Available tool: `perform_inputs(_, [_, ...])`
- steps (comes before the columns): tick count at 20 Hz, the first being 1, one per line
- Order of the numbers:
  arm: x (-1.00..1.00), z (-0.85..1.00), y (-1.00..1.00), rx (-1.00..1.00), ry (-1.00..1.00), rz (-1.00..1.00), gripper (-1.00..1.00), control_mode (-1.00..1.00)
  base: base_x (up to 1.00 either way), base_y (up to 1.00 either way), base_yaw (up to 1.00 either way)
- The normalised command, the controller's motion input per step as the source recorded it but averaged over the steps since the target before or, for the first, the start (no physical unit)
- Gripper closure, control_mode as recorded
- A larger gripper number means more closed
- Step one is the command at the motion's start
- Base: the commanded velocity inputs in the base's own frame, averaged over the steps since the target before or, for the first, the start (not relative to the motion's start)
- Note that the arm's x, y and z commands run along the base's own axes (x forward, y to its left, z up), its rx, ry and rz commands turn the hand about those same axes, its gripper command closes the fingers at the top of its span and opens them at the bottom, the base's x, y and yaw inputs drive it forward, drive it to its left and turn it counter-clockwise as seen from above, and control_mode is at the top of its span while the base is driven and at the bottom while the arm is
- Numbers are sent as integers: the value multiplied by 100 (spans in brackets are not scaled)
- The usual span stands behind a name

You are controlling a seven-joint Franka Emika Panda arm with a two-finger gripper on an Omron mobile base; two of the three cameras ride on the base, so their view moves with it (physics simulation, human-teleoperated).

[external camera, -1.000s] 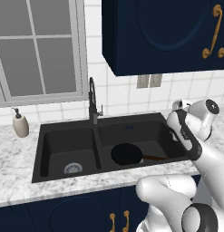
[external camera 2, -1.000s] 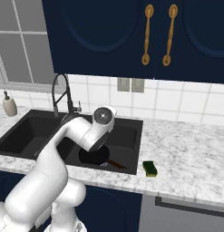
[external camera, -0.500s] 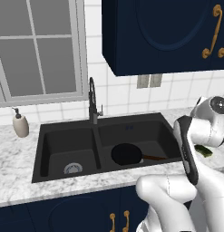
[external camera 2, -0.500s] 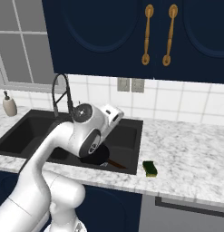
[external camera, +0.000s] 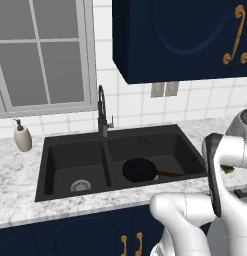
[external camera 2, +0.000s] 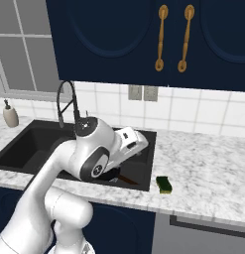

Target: Pick the pan and sponge and place them into the sink. Then turn on the water.

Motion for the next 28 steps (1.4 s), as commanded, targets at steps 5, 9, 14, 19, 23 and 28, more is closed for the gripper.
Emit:
perform_inputs(5, [-12, -3, -32, 11, 17, -5, -100, -100, 0, 0, 0])
perform_inputs(9, [1, -12, -11, 4, 28, -5, -100, -100, 0, 0, 0])
perform_inputs(14, [37, -36, -11, 0, 33, -1, -100, -100, 0, 0, 0])
perform_inputs(19, [57, -49, -25, 1, 15, 0, -100, -100, 0, 0, 0])
perform_inputs(23, [46, -49, -40, 6, 0, 0, -100, -100, 0, 0, 0])
perform_inputs(28, [30, -49, -38, 7, 0, 0, -100, -100, 0, 0, 0])
